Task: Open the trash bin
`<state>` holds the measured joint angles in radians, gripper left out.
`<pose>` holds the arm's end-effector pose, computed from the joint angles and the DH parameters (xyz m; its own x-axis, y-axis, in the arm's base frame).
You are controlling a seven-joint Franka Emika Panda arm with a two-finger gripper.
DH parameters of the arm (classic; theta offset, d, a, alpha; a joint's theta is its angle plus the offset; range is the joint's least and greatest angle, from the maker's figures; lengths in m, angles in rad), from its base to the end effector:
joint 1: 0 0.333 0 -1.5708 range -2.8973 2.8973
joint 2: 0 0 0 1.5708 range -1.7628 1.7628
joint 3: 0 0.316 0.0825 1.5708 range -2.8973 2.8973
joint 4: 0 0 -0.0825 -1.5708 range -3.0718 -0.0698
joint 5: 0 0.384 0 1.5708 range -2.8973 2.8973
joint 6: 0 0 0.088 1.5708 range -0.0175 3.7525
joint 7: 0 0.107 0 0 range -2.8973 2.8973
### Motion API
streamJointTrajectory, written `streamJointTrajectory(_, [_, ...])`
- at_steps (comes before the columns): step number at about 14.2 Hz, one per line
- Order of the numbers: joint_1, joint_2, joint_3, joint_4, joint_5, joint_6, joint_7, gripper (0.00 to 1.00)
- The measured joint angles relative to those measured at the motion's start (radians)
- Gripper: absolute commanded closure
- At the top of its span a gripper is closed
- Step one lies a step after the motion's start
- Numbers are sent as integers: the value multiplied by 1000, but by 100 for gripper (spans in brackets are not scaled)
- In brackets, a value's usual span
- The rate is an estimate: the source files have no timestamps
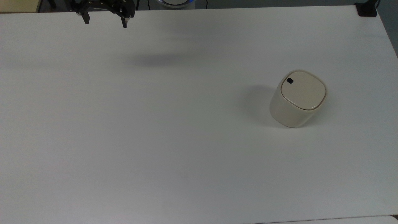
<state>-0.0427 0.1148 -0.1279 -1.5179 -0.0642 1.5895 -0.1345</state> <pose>0.5806 -0.1026 0.5862 0.9980 -0.0349 -0.0525 -0.0310 -0.9969 0.0722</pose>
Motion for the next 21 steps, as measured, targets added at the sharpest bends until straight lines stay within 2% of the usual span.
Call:
streamJointTrajectory(8, [17,3,1,-3,0,0,-67,0])
streamJointTrajectory(14, [106,6,4,-11,0,0,-154,1])
streamJointTrajectory(15, [125,7,4,-11,0,0,-158,6])
streamJointTrajectory(21, [261,21,19,-12,4,0,-221,48])
